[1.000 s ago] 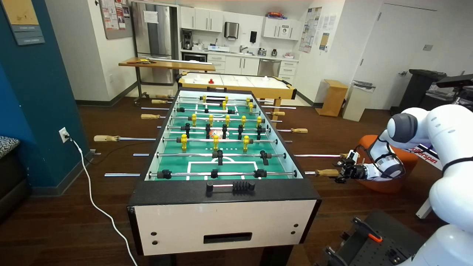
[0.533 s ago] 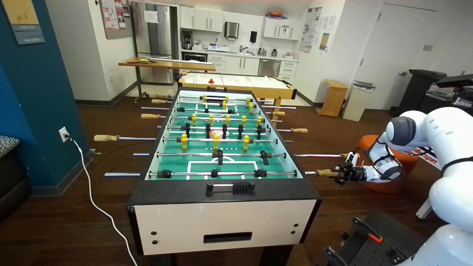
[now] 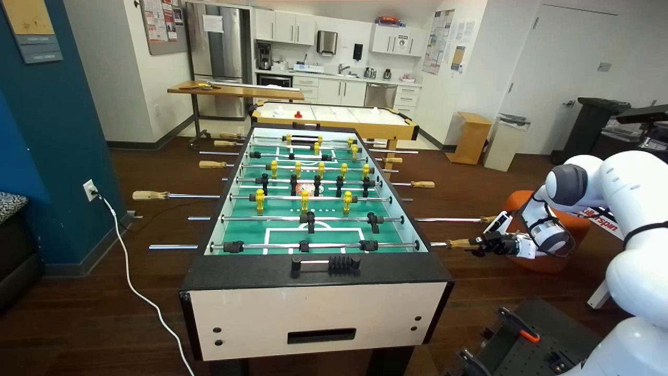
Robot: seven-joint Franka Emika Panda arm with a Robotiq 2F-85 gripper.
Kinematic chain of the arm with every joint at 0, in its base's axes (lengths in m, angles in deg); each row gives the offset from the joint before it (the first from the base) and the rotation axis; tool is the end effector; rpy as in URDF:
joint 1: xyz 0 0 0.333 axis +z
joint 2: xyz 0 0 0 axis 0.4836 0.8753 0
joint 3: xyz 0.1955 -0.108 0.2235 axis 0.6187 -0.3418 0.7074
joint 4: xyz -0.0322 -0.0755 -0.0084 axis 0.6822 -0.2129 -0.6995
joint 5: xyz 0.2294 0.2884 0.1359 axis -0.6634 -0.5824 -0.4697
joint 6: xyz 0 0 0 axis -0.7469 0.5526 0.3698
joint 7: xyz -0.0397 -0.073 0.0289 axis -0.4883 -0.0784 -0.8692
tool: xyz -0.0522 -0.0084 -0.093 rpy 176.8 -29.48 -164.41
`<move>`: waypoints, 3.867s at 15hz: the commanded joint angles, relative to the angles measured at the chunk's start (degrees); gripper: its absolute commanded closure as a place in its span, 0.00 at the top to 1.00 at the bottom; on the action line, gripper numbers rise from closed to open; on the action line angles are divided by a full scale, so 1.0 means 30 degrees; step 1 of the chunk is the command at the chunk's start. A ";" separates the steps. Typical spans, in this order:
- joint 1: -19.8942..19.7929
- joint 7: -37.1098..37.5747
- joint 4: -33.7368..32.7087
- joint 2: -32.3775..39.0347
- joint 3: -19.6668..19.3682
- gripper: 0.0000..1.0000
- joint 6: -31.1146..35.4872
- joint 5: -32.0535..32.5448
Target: Twist and then pull the first rod on the right side of the foosball table
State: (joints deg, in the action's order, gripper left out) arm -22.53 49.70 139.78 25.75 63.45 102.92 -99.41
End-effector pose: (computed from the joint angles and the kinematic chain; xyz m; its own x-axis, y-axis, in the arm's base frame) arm 0.3192 -0.4525 -0.0093 -0.8239 0.4896 -0.2853 -0.2425 0.1505 0.9584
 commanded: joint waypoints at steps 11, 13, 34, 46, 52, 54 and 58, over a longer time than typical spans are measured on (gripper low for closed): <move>0.0208 -0.7558 -0.0028 -0.0481 -0.0154 0.15 0.1472 0.0554; 0.0368 -0.9702 -0.0122 -0.0477 -0.0209 0.15 0.1673 0.0801; 0.0954 -2.3689 0.0627 -0.1496 -0.0619 0.15 0.2396 0.1539; 0.0468 -2.7643 0.1085 -0.1611 -0.0174 0.15 0.2689 0.1081; 0.0854 -3.3358 0.1829 -0.2518 -0.0330 0.15 0.3488 0.1574; 0.0937 -3.4891 0.2207 -0.2831 -0.0316 0.15 0.3863 0.1523; 0.0136 -3.5800 0.1939 -0.2151 0.0180 0.15 0.3165 0.1031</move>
State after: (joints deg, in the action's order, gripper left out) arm -21.30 -58.12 145.82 19.35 63.00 111.89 -97.01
